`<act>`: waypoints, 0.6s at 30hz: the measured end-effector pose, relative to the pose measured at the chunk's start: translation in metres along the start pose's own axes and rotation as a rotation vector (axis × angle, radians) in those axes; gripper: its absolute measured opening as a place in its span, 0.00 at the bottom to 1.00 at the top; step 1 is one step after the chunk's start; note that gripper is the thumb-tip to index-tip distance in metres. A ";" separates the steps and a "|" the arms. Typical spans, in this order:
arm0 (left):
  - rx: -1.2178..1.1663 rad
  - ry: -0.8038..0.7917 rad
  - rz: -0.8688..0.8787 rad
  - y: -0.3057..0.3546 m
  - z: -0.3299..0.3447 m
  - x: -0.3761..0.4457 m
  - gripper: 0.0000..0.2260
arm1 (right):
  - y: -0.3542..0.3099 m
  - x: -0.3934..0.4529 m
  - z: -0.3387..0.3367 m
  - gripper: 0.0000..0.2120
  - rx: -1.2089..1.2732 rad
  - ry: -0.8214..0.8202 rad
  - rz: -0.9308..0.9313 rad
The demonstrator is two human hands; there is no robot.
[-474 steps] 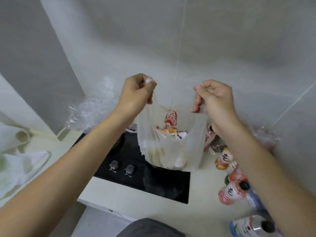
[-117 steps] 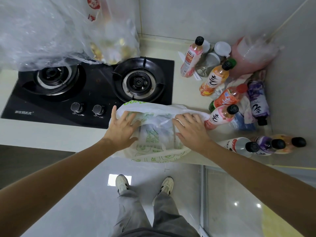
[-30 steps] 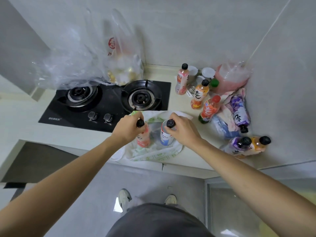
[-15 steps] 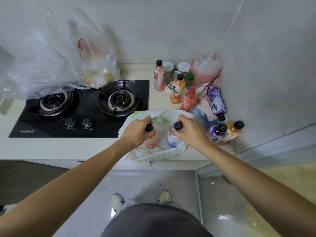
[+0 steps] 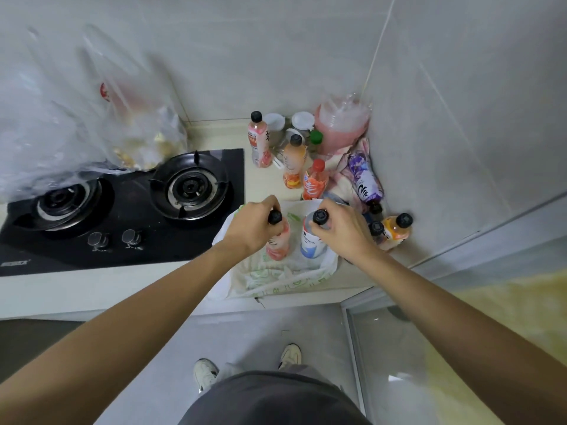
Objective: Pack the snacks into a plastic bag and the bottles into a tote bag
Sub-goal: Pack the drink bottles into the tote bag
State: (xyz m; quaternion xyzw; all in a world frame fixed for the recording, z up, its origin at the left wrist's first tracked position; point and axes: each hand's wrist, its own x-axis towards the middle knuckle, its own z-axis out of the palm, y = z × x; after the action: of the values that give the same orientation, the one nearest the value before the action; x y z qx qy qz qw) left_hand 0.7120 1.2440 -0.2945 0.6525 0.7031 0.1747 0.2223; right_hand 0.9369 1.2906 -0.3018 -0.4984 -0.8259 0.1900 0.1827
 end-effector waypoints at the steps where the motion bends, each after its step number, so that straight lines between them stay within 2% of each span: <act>1: 0.007 -0.001 -0.001 0.001 -0.002 0.006 0.12 | -0.003 0.006 0.001 0.16 -0.002 -0.003 -0.008; 11: 0.015 0.012 -0.077 -0.008 -0.007 0.053 0.12 | -0.019 0.061 0.017 0.13 -0.015 -0.093 0.008; 18: 0.140 -0.051 -0.032 -0.013 -0.012 0.059 0.14 | -0.014 0.066 0.018 0.15 -0.061 -0.112 -0.006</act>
State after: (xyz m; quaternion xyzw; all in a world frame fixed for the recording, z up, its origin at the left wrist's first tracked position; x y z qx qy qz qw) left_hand 0.6922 1.3017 -0.2964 0.6595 0.7180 0.1047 0.1966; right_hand 0.8883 1.3412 -0.3032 -0.4899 -0.8417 0.1918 0.1216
